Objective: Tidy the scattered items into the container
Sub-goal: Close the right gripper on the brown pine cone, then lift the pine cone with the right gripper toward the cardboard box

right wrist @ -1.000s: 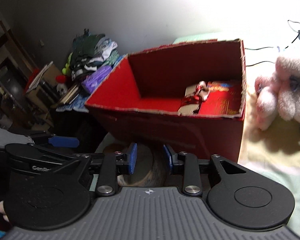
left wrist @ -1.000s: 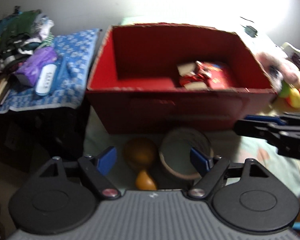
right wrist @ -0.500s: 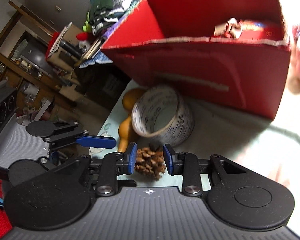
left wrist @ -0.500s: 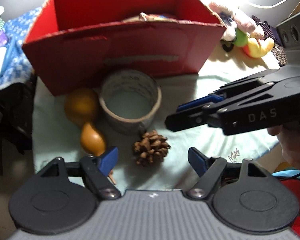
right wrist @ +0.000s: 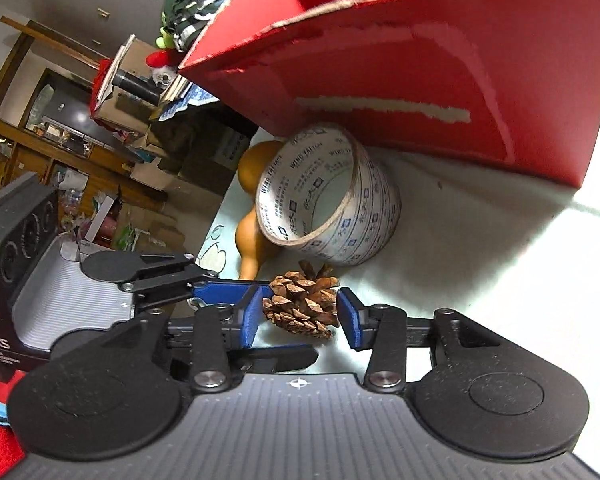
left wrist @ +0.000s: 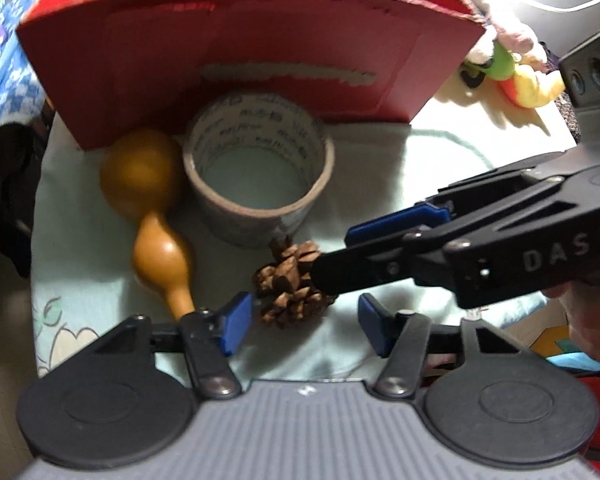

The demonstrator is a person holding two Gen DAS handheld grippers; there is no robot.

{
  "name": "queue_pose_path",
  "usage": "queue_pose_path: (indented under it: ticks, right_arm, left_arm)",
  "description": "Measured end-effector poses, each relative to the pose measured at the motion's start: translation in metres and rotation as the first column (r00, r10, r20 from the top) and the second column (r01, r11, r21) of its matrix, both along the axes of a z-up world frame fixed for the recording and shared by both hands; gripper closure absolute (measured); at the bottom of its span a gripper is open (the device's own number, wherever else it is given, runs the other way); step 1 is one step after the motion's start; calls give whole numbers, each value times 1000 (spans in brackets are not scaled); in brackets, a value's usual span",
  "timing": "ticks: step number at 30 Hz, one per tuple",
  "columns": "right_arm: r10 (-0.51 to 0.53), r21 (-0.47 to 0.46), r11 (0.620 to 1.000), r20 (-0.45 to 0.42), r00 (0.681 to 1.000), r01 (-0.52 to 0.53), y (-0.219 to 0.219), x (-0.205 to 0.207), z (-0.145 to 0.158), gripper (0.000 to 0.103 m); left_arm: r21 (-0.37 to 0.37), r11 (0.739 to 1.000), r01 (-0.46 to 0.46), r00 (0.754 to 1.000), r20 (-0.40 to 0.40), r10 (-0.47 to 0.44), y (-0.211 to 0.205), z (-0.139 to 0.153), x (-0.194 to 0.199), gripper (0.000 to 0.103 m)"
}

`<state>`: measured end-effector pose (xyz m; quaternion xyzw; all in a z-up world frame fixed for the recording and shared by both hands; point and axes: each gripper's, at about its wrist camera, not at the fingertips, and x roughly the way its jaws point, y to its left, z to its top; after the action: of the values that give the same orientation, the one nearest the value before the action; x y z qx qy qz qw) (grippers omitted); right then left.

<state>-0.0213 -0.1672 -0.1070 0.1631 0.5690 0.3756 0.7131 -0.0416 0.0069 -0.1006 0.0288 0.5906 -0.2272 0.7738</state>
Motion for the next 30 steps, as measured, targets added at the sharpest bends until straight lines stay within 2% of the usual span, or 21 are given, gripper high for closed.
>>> queue_pose_path:
  ticks: [5, 14, 23, 30]
  right_arm:
    - [-4, 8, 1000, -53, 999, 5, -3, 3, -9, 58]
    - [-31, 58, 998, -124, 992, 38, -13, 7, -21, 53]
    - [-75, 52, 995, -118, 990, 82, -43, 1, -16, 55]
    - [-174, 22, 984, -88, 981, 176, -75, -10, -7, 55]
  left_arm:
    - [12, 1000, -5, 1000, -24, 5, 1, -9, 2, 60]
    - [48, 998, 39, 999, -16, -39, -5, -12, 2, 63]
    - [74, 987, 140, 990, 10, -141, -29, -8, 1, 65]
    - [70, 963, 259, 965, 27, -262, -70, -9, 7, 65]
